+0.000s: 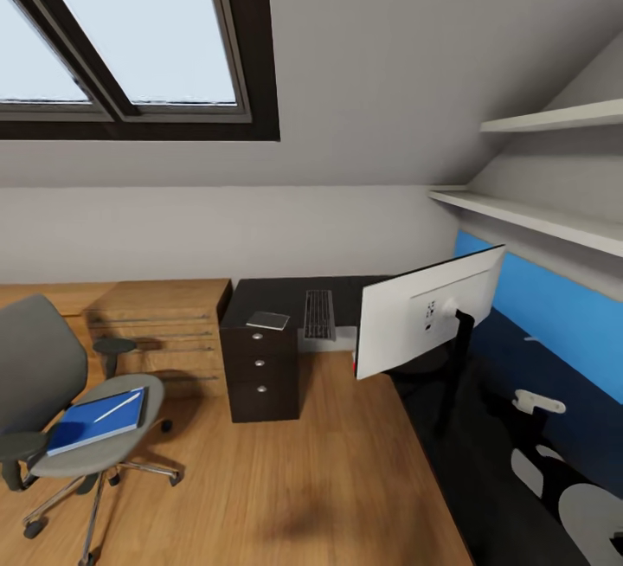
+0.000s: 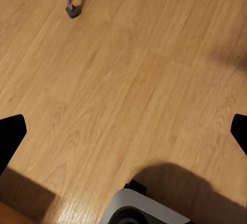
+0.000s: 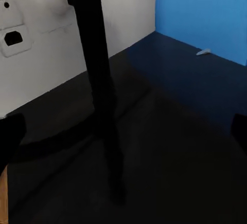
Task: In the bedroom, organize the workspace by keeping the computer under the desk, ensuring the monitor is on the desk, placing the keyboard on the desk next to the monitor, placing the mouse on the desk next to the keyboard, moving the folder from the swivel chair onto the desk next to the mouse, stacking the notebook on top of the folder with the pen on top of the notebook, and positioning the swivel chair next to the desk.
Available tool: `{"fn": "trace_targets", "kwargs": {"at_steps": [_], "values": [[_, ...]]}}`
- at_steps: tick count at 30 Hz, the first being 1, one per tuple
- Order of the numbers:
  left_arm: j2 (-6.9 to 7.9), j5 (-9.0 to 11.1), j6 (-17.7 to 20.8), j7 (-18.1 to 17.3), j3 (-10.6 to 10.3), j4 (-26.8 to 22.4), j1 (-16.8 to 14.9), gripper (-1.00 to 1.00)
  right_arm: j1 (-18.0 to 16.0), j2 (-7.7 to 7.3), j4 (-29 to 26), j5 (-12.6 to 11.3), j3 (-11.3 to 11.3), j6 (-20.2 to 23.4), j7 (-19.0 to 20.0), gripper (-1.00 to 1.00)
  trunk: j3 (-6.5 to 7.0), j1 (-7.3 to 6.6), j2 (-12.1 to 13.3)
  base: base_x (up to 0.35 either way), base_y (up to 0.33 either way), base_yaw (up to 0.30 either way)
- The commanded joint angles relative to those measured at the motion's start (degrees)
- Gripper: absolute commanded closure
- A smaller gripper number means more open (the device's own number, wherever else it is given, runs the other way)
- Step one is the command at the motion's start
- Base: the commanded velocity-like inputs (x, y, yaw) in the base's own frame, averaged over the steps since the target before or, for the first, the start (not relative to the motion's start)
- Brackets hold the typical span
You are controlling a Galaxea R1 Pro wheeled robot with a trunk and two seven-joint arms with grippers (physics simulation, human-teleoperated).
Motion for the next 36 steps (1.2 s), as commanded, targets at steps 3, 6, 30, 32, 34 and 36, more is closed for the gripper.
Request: {"fn": "trace_targets", "kwargs": {"at_steps": [3,6,30,32,34,36], "values": [[0.11,0.6,-0.3,0.4,-0.3,0.0,0.0,-1.0,0.0,-0.01,0.2,0.8,0.4,-0.4,0.1,-1.0,0.0,0.05,0.0,0.226,0.0,0.0],[0.13,0.6,-0.3,0.4,-0.3,0.0,0.0,-1.0,0.0,0.0,0.3,1.9,0.5,-0.4,0.1,-1.0,0.0,0.05,0.0,0.1,0.0,0.0],[0.14,0.6,-0.3,0.4,-0.3,0.0,0.0,-1.0,0.0,0.04,1.8,8.2,0.5,-0.4,0.1,-1.0,0.0,0.05,0.0,0.201,0.0,0.0],[0.14,0.6,-0.3,0.4,-0.3,0.0,0.0,-1.0,0.0,0.06,1.8,8.2,0.5,-0.5,0.1,-1.0,0.0,0.05,0.0,0.026,0.0,0.0],[0.14,0.6,-0.3,0.4,-0.3,0.0,0.0,-1.0,0.0,0.08,1.8,8.3,0.5,-0.6,0.1,-1.0,0.0,0.05,0.0,0.012,0.0,0.0],[0.14,0.6,-0.3,0.4,-0.3,0.0,0.0,-1.0,0.0,0.09,1.8,8.4,0.5,-0.6,0.2,-1.0,0.0,0.05,0.0,0.006,0.0,0.0]]}}
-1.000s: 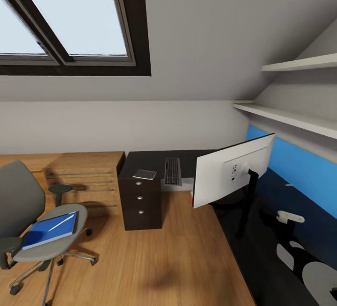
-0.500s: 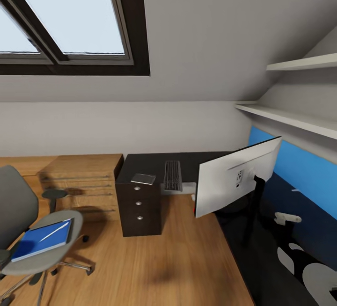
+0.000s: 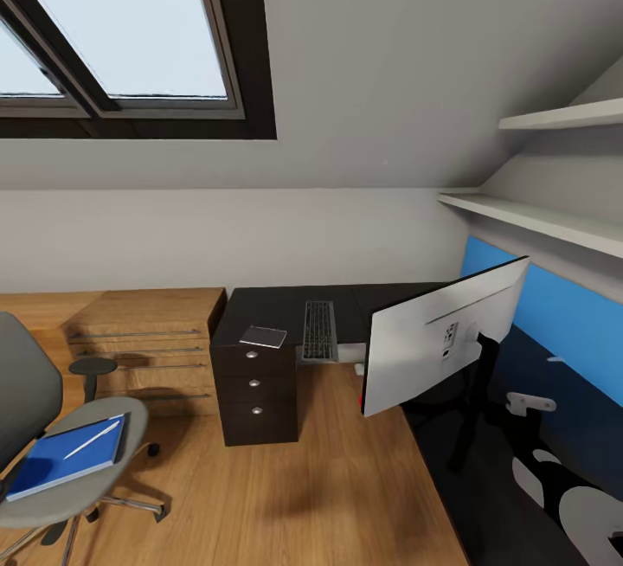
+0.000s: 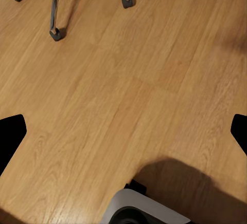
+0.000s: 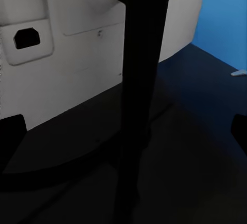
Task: In the bedroom, organize the workspace by keeping the computer under the desk, ensuring the monitor is on the desk, placing the keyboard on the desk next to the monitor, placing the mouse on the desk next to the keyboard, moving the folder from the swivel chair onto the desk next to the mouse, stacking the notebook on top of the folder with the pen on top of the notebook, and positioning the swivel chair next to the desk.
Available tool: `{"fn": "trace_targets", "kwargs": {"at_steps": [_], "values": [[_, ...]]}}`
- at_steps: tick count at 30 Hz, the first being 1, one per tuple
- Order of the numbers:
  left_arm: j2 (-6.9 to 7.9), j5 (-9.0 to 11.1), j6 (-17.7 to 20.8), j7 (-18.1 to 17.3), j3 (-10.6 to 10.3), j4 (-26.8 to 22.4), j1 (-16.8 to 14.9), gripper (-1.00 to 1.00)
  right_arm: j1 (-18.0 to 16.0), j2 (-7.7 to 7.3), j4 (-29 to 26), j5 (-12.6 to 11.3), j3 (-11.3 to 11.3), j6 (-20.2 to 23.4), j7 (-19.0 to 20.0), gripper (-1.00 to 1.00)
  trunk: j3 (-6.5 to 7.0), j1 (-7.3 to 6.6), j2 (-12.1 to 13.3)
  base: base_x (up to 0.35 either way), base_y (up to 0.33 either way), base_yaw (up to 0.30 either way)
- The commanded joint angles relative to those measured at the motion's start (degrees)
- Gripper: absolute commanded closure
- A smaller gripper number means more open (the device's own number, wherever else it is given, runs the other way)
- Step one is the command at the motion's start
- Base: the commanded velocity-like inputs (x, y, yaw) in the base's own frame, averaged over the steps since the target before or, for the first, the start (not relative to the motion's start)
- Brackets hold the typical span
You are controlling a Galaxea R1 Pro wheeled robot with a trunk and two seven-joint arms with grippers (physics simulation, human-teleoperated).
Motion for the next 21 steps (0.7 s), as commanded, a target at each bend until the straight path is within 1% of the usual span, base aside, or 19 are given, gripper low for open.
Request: {"fn": "trace_targets", "kwargs": {"at_steps": [1,12,17,18,21], "values": [[0.09,0.6,-0.3,0.4,-0.3,0.0,0.0,-1.0,0.0,-0.02,0.1,-0.6,0.5,-0.2,0.2,-1.0,-0.01,0.02,0.0,0.003,0.0,0.0],[0.07,0.7,-0.4,0.5,-0.3,-0.9,0.0,-1.0,0.0,-0.02,0.1,-0.6,0.3,-0.4,0.3,-1.0,-0.01,0.02,0.0,0.0,0.0,0.0],[0.01,0.9,-0.4,0.6,-0.2,-3.7,0.0,-1.0,0.0,-0.03,0.1,-0.7,0.3,-0.5,0.3,-1.0,-0.01,0.02,0.0,0.0,0.0,0.0],[0.0,0.9,-0.3,0.6,-0.2,-4.6,0.0,-1.0,0.0,-0.02,0.1,-0.7,0.3,-0.4,0.3,-1.0,-0.19,0.24,-0.4,0.0,0.0,0.0],[0.0,0.9,-0.3,0.6,-0.2,-4.8,0.0,-1.0,0.0,-0.02,0.1,-0.7,0.3,-0.4,0.3,-1.0,-0.72,0.9,-1.6,0.0,0.0,0.0]]}}
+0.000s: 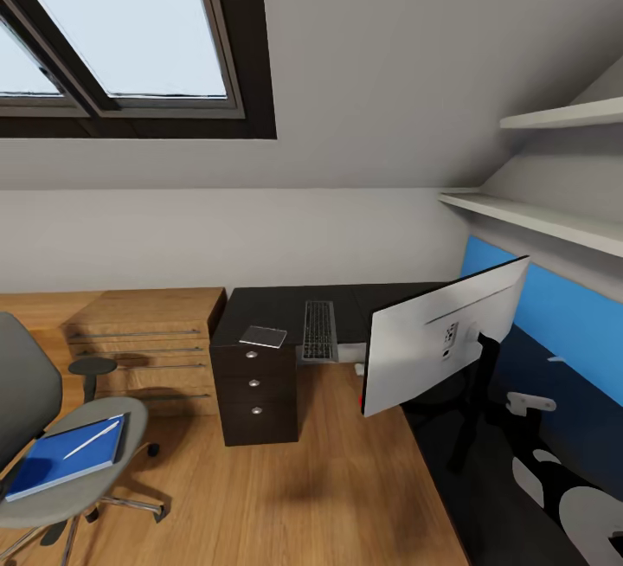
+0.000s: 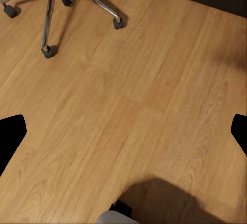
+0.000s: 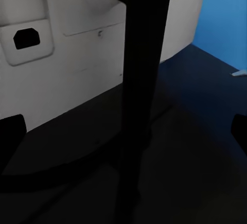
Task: In the bedroom, organize the workspace by keeping the computer under the desk, ensuring the monitor is on the desk, placing the keyboard on the desk next to the monitor, placing the mouse on the desk next to the keyboard, moving the folder from the swivel chair onto the desk next to the mouse, stacking the notebook on top of the folder with the pen on top of the notebook, and positioning the swivel chair next to the desk.
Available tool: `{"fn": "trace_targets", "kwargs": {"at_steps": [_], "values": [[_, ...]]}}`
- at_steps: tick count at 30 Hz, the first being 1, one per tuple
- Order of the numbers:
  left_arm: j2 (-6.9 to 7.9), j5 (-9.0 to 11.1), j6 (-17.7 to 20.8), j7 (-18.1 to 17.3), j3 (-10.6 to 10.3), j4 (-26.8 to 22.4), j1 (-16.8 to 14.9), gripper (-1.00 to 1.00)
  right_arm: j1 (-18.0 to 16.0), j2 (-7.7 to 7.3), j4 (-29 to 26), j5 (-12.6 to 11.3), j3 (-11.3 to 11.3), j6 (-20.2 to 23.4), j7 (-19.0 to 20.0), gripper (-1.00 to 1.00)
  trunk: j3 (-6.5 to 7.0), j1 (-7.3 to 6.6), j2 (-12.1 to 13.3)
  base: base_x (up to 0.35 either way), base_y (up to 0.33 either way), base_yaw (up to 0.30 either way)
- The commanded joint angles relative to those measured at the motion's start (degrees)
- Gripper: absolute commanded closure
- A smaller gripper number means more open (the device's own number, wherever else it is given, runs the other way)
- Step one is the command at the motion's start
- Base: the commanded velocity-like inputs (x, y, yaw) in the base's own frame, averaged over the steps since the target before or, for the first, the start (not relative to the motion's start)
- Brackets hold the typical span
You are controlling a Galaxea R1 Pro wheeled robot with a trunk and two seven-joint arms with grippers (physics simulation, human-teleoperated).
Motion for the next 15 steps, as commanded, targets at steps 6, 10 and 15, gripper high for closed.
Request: {"fn": "trace_targets", "kwargs": {"at_steps": [6,10,15], "values": [[0.08,0.7,-0.3,0.4,-0.3,-0.2,0.0,-1.0,0.0,-0.02,0.1,-0.6,0.5,-0.3,0.2,-1.0,-1.09,1.34,-2.5,0.0,0.0,0.0],[0.08,0.7,-0.3,0.5,-0.3,-0.2,0.0,-1.0,0.0,-0.02,0.1,-0.5,0.5,-0.3,0.2,-1.0,-1.81,2.22,-4.1,0.0,0.0,0.0],[0.08,0.7,-0.3,0.5,-0.3,-0.2,0.0,-1.0,0.0,-0.02,0.1,-0.5,0.5,-0.2,0.2,-1.0,-2.7,3.32,-6.1,0.0,0.0,0.0]]}}
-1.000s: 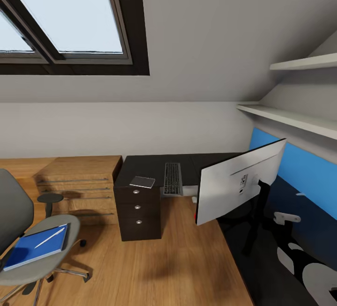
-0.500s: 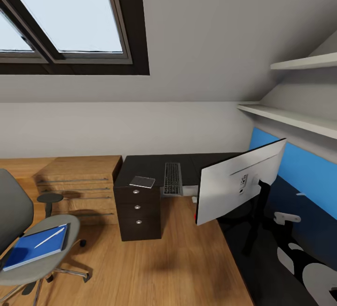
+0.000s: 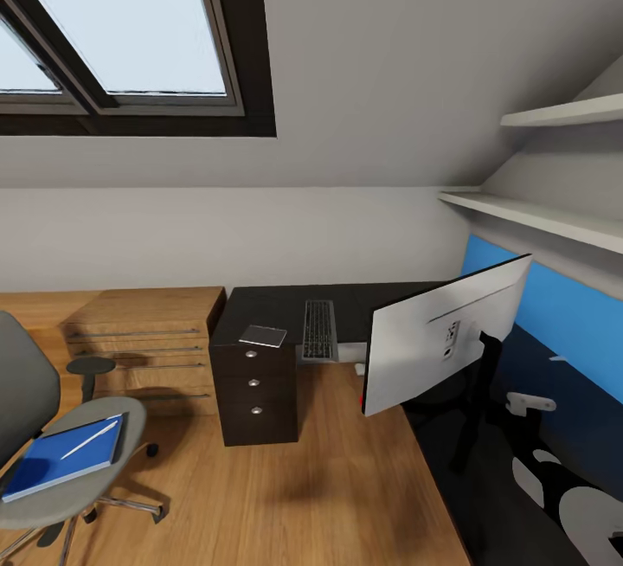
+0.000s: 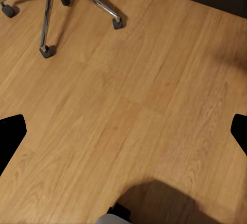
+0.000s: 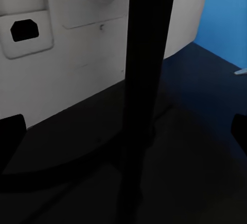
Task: In the bedroom, organize the workspace by keeping the computer under the desk, ensuring the monitor is on the desk, placing the keyboard on the desk next to the monitor, placing the mouse on the desk next to the keyboard, moving the folder from the swivel chair onto the desk next to the mouse, stacking the notebook on top of the folder with the pen on top of the notebook, and positioning the swivel chair next to the desk.
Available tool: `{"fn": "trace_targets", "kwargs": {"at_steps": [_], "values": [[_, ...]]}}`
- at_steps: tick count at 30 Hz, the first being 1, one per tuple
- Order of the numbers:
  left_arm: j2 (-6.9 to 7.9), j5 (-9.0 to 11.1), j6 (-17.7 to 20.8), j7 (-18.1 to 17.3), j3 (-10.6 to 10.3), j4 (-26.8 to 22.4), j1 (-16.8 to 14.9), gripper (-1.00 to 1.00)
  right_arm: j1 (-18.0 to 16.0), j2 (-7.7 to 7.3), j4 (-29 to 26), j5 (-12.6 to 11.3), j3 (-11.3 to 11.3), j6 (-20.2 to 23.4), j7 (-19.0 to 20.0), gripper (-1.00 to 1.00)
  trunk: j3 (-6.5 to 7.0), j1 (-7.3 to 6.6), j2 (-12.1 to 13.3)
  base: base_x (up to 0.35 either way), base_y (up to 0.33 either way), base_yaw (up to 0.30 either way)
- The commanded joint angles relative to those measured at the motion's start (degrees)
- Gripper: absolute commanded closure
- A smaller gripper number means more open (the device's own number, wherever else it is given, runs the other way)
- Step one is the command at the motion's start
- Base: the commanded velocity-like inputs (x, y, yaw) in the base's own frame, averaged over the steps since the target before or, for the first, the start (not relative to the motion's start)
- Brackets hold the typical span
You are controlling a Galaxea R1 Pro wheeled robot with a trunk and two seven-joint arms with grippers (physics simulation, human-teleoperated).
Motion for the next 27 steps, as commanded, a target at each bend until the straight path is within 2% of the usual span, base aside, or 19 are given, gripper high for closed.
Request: {"fn": "trace_targets", "kwargs": {"at_steps": [1,27], "values": [[0.08,0.6,-0.4,0.4,-0.3,-0.1,0.0,-1.0,-0.1,-0.03,0.1,-0.6,0.5,-0.2,0.2,-1.0,-0.29,0.25,-0.5,0.0,0.0,0.0],[0.08,0.6,-0.3,0.4,-0.3,-0.1,0.0,-1.0,-0.1,-0.03,0.1,-0.6,0.5,-0.3,0.1,-1.0,-4.96,5.96,-10.9,0.0,0.0,0.0]]}}
